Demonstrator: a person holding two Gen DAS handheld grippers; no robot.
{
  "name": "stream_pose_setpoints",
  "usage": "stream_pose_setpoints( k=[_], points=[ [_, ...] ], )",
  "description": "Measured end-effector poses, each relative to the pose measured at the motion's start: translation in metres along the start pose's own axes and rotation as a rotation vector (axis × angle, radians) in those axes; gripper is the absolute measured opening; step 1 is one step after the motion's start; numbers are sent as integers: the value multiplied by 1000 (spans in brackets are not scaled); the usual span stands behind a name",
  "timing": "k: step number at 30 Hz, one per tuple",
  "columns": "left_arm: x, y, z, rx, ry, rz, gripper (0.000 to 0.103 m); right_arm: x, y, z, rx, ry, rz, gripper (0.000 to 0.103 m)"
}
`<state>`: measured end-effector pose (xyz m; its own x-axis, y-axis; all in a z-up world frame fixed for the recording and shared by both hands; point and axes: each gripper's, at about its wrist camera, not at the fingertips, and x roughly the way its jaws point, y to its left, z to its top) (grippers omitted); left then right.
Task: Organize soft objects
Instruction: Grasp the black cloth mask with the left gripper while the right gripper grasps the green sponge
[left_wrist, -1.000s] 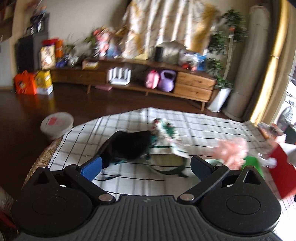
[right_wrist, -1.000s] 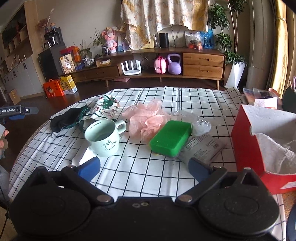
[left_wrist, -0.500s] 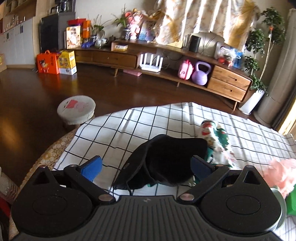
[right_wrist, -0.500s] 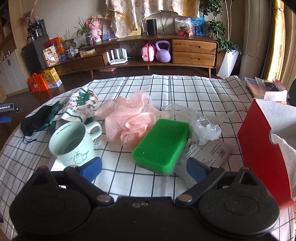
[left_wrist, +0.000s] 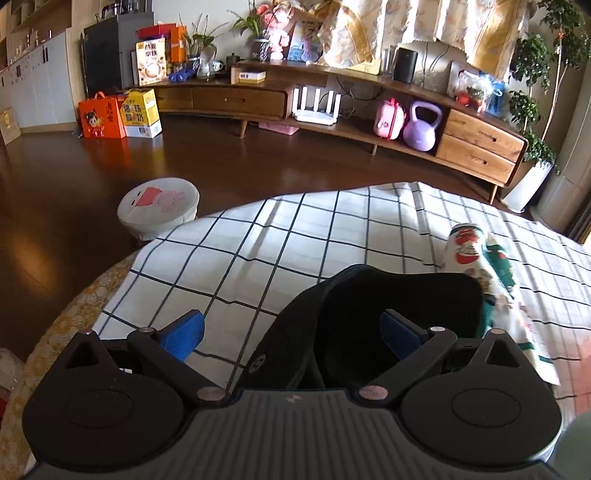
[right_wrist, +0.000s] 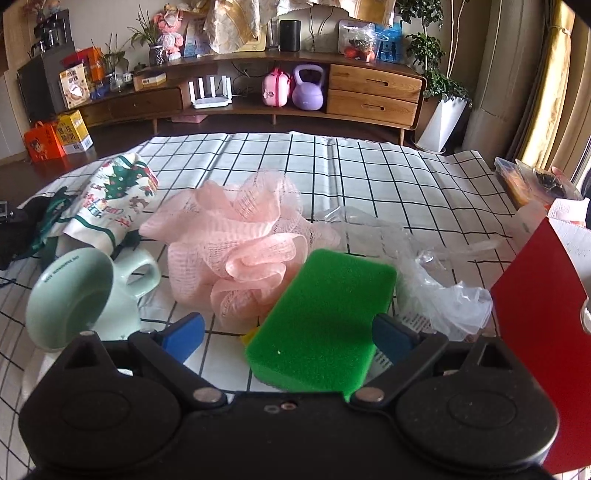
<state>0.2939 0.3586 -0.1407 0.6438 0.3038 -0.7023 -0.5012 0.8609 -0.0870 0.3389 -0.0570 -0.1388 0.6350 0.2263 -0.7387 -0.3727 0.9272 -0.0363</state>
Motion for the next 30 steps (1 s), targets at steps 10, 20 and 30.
stream_pose_setpoints(
  k=[10, 20, 30],
  points=[
    [25, 3, -5, 9, 24, 5, 69, 6, 6, 0, -37, -15, -73, 90],
    [25, 1, -8, 23, 17, 5, 31, 0, 5, -2, -56, -24, -122, 72],
    [11, 7, -7, 22, -32, 24, 11, -18, 7, -4, -76, -47, -105, 47]
  ],
)
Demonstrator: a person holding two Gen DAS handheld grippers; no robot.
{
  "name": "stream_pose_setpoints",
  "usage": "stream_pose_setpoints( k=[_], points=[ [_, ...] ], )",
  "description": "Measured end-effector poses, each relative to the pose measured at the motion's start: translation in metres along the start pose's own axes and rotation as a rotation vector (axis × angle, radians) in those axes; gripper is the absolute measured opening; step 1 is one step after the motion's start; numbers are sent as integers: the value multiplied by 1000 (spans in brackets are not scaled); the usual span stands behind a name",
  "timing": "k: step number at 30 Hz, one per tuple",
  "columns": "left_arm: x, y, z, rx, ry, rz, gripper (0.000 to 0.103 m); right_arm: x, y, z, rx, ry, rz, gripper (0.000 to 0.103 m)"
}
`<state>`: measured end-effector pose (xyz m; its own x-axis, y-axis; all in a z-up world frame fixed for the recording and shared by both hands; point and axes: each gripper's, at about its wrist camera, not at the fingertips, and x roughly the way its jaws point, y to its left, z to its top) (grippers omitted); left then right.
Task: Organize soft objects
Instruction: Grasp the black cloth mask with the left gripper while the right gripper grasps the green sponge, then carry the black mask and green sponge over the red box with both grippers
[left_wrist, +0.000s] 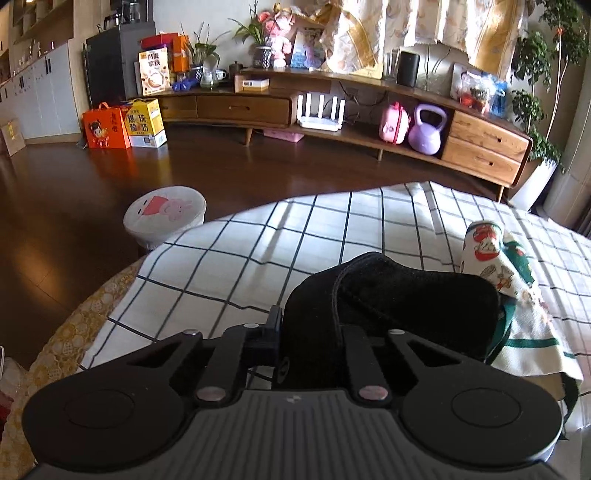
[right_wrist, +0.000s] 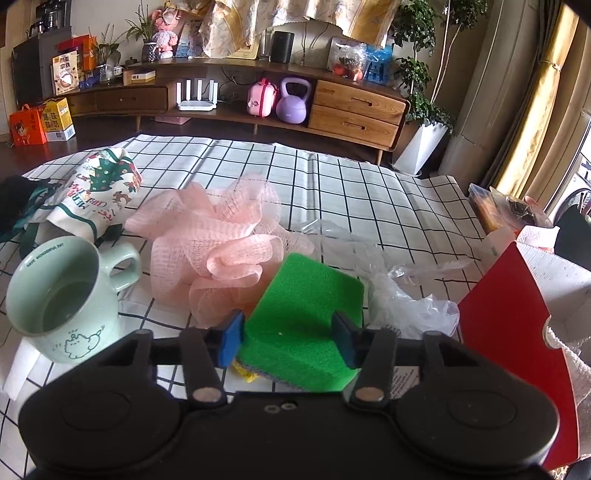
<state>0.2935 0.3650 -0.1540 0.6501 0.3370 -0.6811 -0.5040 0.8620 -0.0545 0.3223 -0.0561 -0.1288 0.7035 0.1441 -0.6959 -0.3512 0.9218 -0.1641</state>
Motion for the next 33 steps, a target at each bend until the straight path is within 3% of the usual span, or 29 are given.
stream_pose_setpoints(
  k=[5, 11, 21, 33],
  points=[
    [-16, 4, 1, -8, -34, 0, 10, -14, -3, -4, -20, -28, 2, 31],
    [-40, 11, 2, -33, -62, -10, 10, -30, -9, -9, -15, -49, 28, 24],
    [-81, 17, 4, -48, -100, -39, 10, -70, -19, -24, -20, -103, 90, 18],
    [-149, 8, 12, -29, -135, -130, 10, -127, -31, -45, -13, -155, 155, 18]
  ],
)
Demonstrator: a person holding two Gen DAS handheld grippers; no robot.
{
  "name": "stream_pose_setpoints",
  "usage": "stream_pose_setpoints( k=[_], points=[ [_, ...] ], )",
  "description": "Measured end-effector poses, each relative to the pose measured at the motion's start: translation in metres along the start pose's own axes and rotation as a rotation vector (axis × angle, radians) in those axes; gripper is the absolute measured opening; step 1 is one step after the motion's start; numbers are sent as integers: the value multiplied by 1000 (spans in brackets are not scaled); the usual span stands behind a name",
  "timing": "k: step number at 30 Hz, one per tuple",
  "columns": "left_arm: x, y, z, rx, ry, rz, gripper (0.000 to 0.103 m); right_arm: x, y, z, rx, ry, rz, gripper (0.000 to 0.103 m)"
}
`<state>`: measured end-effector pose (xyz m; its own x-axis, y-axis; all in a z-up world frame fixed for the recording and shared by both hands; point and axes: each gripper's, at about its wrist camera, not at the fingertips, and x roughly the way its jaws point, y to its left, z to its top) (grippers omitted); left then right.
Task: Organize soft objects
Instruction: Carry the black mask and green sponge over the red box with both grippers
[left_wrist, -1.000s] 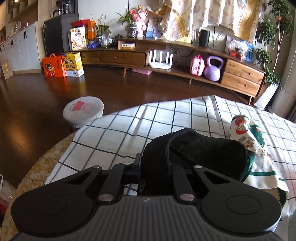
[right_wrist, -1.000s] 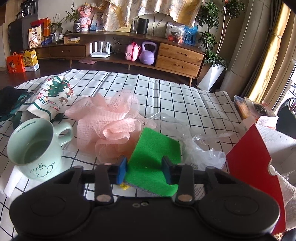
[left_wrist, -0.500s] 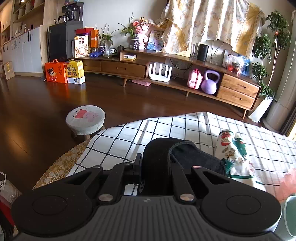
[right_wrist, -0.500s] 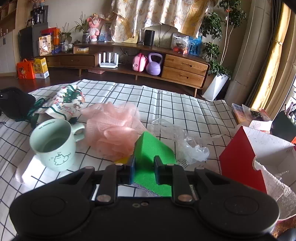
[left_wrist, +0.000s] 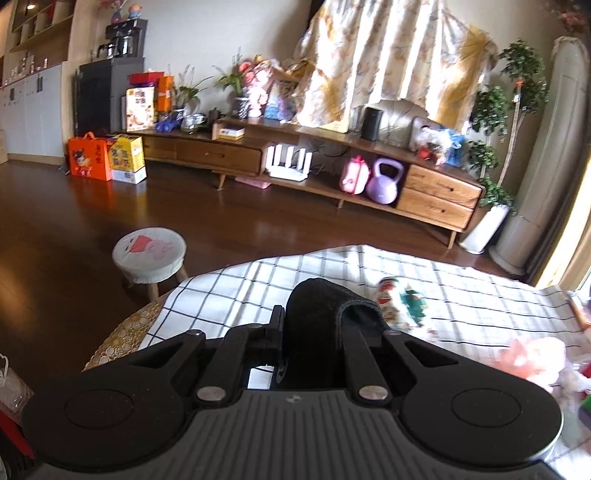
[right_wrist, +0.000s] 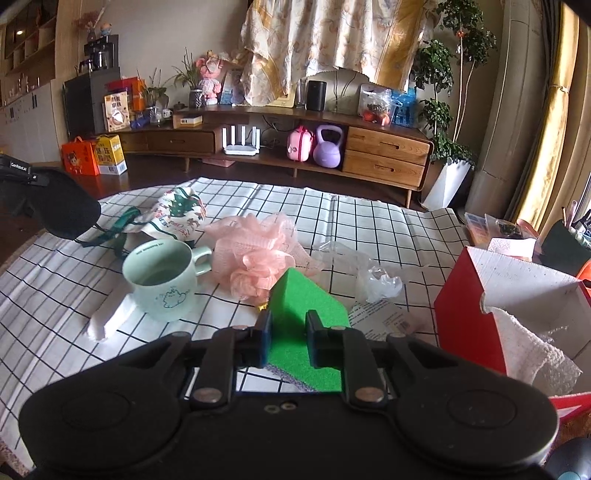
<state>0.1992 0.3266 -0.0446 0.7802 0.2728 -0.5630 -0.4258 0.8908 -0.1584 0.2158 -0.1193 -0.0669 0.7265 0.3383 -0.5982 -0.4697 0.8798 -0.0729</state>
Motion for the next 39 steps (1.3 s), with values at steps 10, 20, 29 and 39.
stream_pose_setpoints(
  k=[10, 20, 29, 39],
  points=[
    [-68, -60, 8, 77, -15, -157, 10, -57, -27, 0, 40, -78, 12, 18],
    [-109, -165, -10, 212, 5, -352, 10, -91, -70, -6, 83, -134, -24, 18],
    [-124, -262, -35, 304, 30, -491, 10, -108, -112, -18, 123, -167, -75, 18],
    [-133, -364, -50, 374, 29, -590, 10, -109, -171, -31, 166, -175, -143, 18]
  ],
)
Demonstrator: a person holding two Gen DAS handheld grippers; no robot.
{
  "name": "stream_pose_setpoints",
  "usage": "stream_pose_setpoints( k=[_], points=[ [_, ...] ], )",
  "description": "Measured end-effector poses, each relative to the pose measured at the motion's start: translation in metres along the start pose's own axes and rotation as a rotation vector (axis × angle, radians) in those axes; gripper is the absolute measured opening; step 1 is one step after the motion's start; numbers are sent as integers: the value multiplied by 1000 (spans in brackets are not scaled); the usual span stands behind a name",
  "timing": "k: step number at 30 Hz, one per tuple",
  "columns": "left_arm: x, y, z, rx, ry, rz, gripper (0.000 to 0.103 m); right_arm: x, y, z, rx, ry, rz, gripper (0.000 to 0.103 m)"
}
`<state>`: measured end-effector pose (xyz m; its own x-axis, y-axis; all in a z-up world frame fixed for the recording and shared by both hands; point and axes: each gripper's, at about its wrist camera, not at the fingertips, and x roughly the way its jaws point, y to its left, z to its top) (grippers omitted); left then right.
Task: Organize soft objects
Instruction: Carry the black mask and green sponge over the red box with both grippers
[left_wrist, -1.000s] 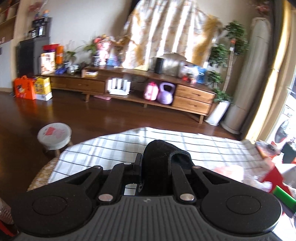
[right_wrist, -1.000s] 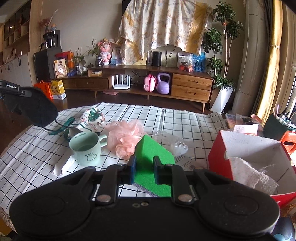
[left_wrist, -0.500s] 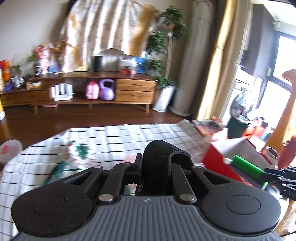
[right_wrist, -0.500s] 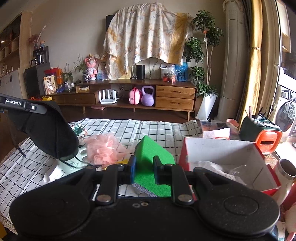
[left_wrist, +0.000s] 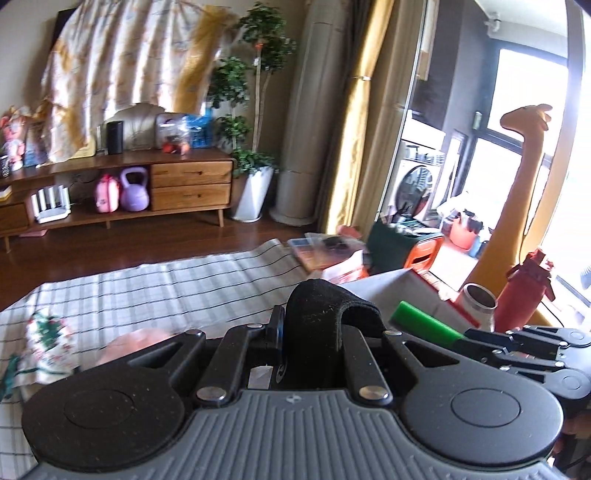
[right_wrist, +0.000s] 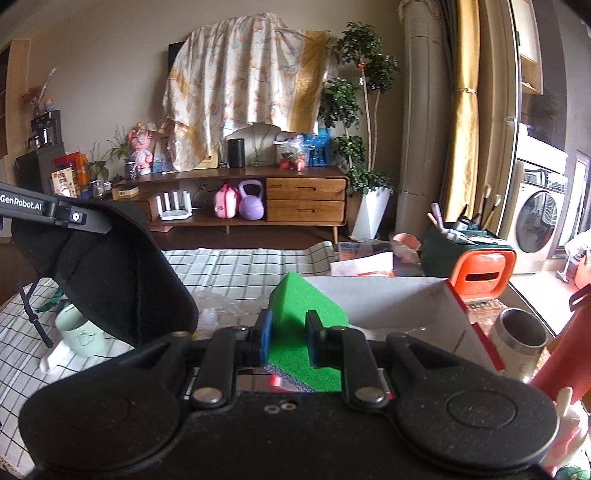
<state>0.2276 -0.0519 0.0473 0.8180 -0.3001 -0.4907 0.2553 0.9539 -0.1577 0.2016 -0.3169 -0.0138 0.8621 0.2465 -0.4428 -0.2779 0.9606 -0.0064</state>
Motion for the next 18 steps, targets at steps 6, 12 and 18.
stream_pose_setpoints(
  k=[6, 12, 18],
  points=[
    [34, -42, 16, 35, -20, -9, 10, 7, -40, -3, 36, -2, -48, 18],
    [78, -78, 32, 63, -15, -6, 10, 22, -76, -9, 72, 5, -91, 18],
    [125, -102, 35, 61, 13, 3, 10, 44, -104, -19, 101, 26, -127, 18]
  ],
)
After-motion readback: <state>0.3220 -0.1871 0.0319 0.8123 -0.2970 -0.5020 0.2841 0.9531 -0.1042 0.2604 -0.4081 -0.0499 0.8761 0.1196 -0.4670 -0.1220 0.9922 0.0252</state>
